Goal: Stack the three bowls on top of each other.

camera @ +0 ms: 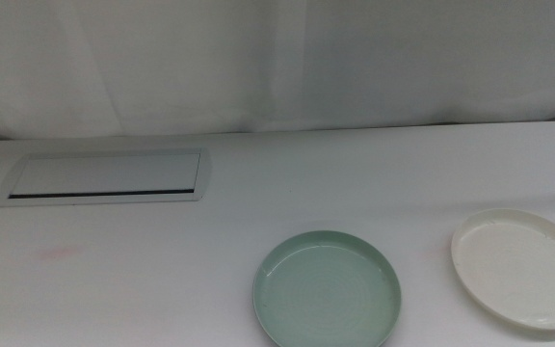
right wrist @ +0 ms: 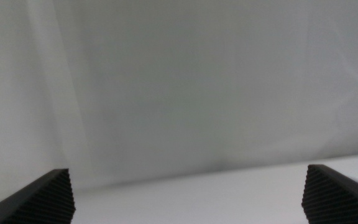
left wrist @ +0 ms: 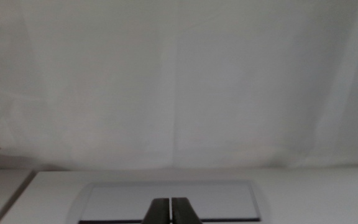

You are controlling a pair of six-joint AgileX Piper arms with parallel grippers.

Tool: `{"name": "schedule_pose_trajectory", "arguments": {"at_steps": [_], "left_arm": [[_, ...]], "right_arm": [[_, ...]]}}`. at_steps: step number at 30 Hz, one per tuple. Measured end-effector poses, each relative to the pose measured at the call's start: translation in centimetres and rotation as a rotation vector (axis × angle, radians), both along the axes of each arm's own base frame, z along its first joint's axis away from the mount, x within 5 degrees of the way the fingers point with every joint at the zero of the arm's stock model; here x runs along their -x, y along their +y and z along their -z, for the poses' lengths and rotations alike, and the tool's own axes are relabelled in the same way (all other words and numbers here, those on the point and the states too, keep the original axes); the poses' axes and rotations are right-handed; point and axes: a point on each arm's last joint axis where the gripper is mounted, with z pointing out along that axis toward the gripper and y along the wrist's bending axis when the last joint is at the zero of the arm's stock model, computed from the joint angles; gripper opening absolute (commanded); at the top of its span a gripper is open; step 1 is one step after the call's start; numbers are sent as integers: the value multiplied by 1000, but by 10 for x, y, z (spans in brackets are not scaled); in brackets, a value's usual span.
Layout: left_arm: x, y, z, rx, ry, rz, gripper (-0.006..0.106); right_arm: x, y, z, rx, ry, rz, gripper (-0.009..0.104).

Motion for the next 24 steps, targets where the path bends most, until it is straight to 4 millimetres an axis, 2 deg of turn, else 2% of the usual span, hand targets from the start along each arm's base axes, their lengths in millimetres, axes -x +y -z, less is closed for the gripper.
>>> {"name": "schedule_pose_trajectory", "arguments": {"at_steps": [4, 8, 10, 11, 15, 24], "left_arm": [[27, -2, 25, 64, -110, 6, -2], [42, -2, 45, 78, -169, 8, -2], [48, -2, 56, 82, -180, 5, -2], [50, -2, 67, 87, -176, 3, -2], [49, -2, 80, 90, -147, 1, -2], [48, -1, 103, 94, -36, -17, -2]], "right_arm": [[7, -2, -26, -7, -30, 8, 102], [17, -5, -54, 12, -25, 26, 102], [21, -7, -70, 31, -18, 39, 102], [23, -9, -87, 49, 0, 53, 102], [20, -11, -111, 79, 78, 78, 102], [-6, -10, -145, 144, 272, 119, 102]]}}
